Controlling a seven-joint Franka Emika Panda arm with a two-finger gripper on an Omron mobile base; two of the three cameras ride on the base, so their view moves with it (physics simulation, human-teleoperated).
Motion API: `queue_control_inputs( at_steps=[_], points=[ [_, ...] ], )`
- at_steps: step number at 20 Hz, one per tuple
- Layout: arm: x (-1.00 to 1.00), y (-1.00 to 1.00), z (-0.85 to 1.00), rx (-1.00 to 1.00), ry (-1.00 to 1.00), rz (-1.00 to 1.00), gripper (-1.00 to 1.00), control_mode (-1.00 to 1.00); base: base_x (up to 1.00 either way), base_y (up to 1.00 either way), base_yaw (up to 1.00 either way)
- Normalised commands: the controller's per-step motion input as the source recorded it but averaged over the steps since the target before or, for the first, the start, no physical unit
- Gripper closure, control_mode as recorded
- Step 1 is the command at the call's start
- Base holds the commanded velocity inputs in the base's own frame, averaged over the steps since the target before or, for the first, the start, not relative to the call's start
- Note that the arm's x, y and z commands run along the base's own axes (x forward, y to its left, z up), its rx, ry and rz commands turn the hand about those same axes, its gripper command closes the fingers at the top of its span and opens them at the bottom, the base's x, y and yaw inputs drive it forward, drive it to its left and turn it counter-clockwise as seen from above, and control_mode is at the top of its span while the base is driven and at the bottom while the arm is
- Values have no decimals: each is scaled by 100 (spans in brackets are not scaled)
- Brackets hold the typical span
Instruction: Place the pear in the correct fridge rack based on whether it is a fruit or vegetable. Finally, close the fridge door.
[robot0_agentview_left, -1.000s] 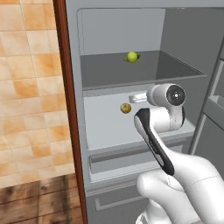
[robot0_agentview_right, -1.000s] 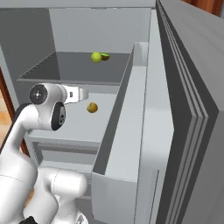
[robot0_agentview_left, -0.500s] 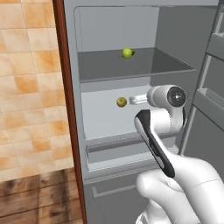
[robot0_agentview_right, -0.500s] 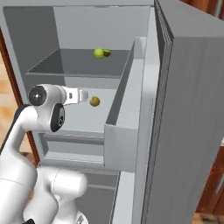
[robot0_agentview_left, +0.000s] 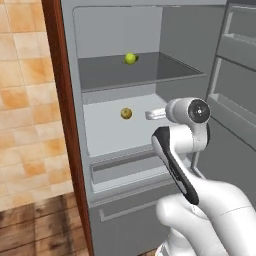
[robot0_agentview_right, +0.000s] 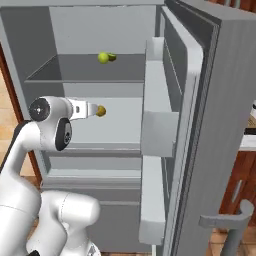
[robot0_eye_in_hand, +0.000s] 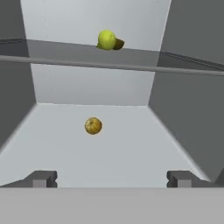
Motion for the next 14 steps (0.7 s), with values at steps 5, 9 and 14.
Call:
queue_control_inputs(
  at_steps=[5,9,14],
  points=[
    [0,0,0,0,0,0,-100,100,-4,58,-38],
    [0,0,0,0,0,0,-100,100,-23,56,-39],
    [0,0,0,0,0,0,-100,100,-49,8,-37]
  ],
)
